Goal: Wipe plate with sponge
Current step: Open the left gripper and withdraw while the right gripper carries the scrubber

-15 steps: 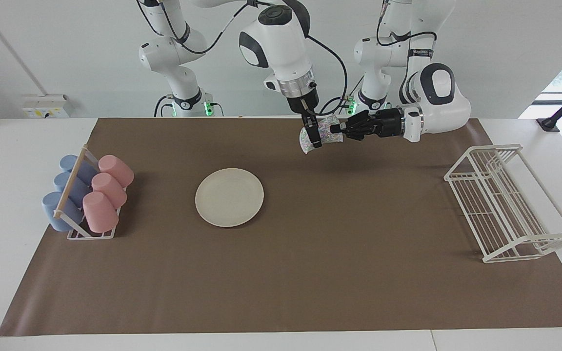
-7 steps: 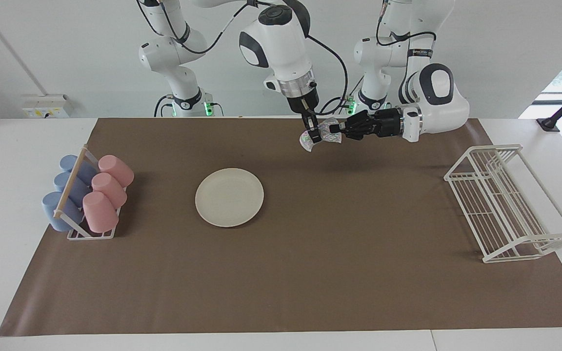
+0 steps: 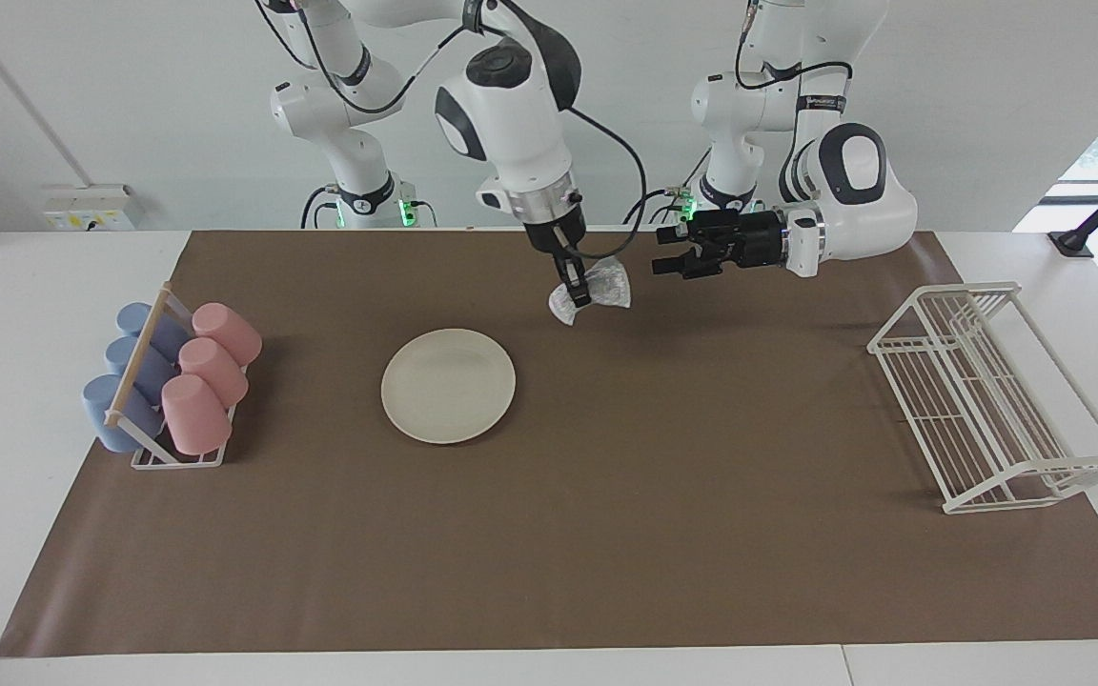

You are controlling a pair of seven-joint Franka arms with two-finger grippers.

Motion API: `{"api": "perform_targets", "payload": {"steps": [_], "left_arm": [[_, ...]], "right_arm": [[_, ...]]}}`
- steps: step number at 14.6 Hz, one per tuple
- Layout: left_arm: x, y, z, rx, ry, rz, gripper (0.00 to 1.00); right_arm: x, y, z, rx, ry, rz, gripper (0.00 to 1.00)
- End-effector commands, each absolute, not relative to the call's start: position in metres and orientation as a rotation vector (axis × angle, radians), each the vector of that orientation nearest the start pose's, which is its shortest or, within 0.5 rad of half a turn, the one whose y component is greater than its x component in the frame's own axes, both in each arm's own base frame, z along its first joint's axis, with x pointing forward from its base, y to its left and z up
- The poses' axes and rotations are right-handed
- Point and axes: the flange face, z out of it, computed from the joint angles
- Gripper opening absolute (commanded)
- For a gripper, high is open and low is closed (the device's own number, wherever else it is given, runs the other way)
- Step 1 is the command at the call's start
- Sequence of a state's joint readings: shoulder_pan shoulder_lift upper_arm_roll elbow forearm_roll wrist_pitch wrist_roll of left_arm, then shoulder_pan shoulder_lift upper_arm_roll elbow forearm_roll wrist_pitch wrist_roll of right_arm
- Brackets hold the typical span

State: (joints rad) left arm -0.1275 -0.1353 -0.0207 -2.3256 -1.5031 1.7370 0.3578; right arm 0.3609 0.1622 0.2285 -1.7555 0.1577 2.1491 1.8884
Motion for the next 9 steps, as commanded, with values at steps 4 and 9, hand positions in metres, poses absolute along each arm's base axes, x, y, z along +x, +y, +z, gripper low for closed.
{"api": "perform_targets", "payload": {"steps": [4,9], "left_arm": [[0.466,-0.133,0.435,1.860,0.180,-0.157,1.00],[0.497,-0.098,0.500,1.980,0.209,-0.066,1.00]], "right_arm": [[0.522,0.259,0.382,-2.249,1.746,-0.004,0.00],[0.506,0.243,0.299,-2.397,1.679,0.045,0.00]]}}
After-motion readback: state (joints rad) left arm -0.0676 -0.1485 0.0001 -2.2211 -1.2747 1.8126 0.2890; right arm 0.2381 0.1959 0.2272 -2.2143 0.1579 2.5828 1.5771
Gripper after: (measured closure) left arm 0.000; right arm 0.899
